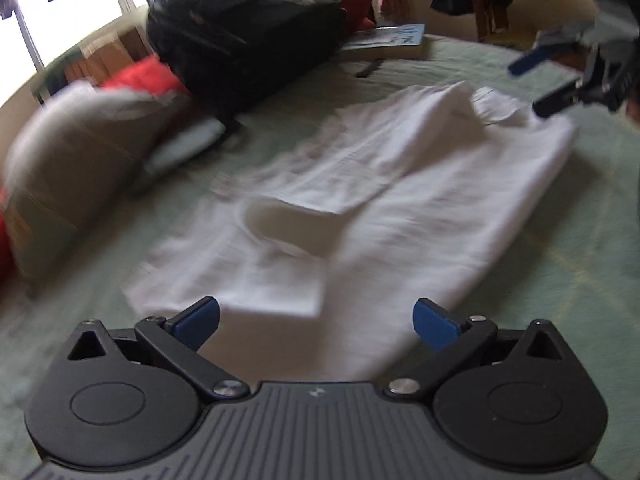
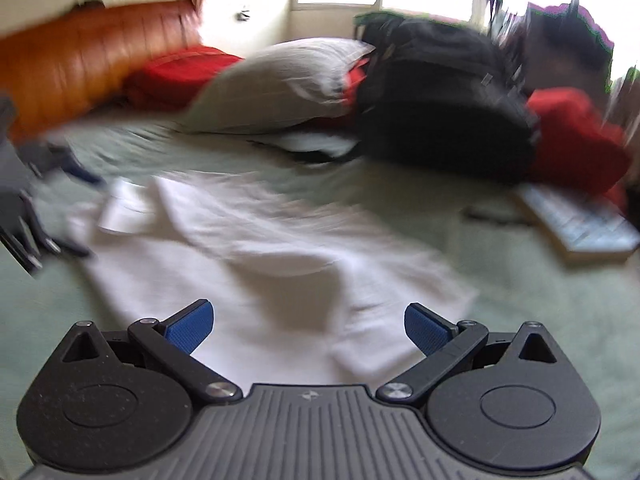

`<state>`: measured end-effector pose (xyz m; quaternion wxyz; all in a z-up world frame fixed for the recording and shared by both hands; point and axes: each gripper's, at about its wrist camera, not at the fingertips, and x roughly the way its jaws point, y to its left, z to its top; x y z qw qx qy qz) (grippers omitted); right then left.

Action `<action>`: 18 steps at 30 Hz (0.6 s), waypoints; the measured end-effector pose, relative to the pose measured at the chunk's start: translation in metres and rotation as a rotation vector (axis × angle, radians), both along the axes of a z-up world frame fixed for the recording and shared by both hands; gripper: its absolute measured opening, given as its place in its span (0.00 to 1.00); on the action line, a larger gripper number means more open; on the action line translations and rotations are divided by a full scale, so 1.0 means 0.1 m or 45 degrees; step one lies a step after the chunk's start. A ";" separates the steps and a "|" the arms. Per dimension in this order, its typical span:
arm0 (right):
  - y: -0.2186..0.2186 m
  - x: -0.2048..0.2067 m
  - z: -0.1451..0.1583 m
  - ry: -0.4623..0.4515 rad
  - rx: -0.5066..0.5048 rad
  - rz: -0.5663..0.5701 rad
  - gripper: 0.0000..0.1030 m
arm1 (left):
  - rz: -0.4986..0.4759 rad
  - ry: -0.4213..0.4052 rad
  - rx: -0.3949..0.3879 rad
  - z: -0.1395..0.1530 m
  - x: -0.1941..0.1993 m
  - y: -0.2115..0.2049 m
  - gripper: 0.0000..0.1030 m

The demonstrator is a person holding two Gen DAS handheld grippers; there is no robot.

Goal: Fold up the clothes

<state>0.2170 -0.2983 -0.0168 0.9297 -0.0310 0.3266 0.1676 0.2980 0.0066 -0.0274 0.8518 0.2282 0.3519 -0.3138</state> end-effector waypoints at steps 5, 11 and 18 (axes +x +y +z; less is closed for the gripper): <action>0.10 0.04 -0.16 0.126 0.210 0.101 1.00 | 0.054 0.165 -0.101 -0.16 0.10 -0.01 0.99; 0.16 0.30 -0.29 0.191 0.293 0.138 1.00 | 0.111 0.240 -0.248 -0.20 0.36 0.06 0.99; 0.03 0.74 -0.25 0.210 0.212 0.035 1.00 | 0.222 0.172 -0.403 0.00 0.78 0.19 0.99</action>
